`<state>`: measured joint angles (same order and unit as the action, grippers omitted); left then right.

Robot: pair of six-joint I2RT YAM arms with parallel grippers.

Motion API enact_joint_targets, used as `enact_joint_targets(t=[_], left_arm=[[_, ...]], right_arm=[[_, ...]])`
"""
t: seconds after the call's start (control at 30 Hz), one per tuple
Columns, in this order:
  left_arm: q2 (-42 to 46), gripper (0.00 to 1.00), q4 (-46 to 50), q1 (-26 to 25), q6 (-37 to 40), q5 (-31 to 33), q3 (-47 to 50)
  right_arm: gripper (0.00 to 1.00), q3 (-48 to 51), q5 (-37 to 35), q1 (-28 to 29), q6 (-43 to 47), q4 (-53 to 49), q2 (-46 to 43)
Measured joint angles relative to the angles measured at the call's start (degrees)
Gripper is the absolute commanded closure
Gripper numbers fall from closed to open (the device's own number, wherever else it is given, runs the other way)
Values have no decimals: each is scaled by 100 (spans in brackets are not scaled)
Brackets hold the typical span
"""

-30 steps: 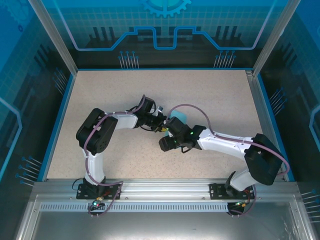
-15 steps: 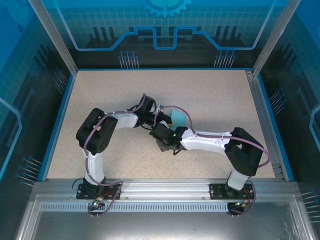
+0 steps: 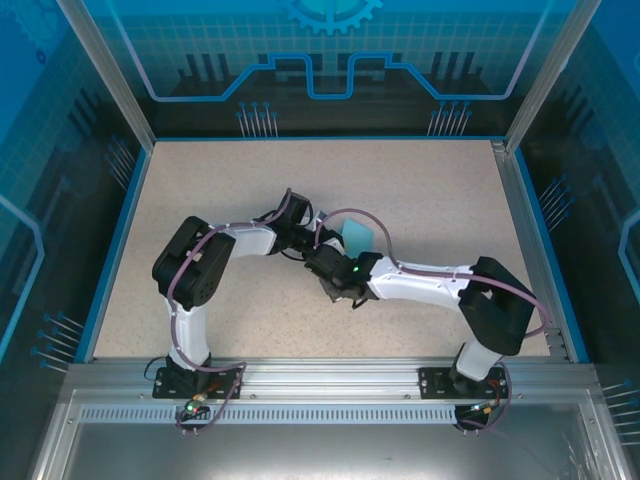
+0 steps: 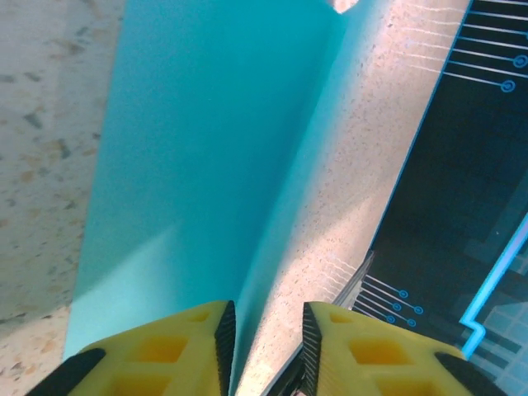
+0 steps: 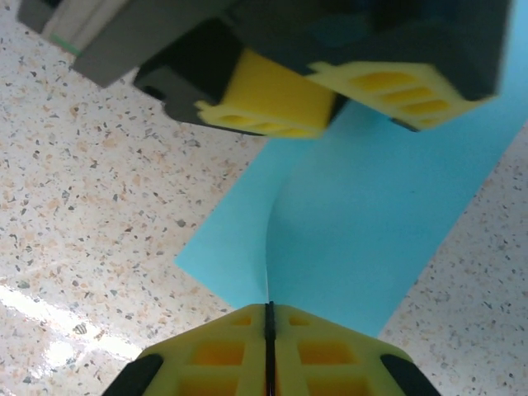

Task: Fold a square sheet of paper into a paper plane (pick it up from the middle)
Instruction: Fold the triangle a second time at the center of the table.

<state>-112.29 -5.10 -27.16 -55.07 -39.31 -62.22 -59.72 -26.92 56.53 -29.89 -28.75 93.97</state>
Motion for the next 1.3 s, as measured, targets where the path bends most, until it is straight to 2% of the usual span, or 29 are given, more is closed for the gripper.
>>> enact_joint_targets(t=[0.07, 0.13, 0.27, 0.4, 0.6, 0.87, 1.3], left_arm=[[72, 56, 175, 0, 15, 157, 0], [212, 49, 372, 0, 94, 378, 0], [702, 47, 859, 0, 151, 988, 4], [1283, 57, 1119, -13, 181, 1421, 136], [1447, 76, 1528, -411, 448, 1742, 197], [966, 88, 1779, -1110, 601, 1895, 192], [442, 92, 2000, -1178, 597, 2350, 70]], right_arm=[[93, 133, 195, -160, 52, 85, -179], [94, 317, 551, -420, 114, 264, -385], [93, 728, 1591, -1189, 243, 660, -767], [93, 1121, 2741, -2057, 317, 1071, -911], [92, 1252, 3803, -2809, 439, 1263, -835], [92, 1252, 4251, -3038, 560, 1329, -623], [91, 1252, 4245, -3045, 560, 1325, -619]])
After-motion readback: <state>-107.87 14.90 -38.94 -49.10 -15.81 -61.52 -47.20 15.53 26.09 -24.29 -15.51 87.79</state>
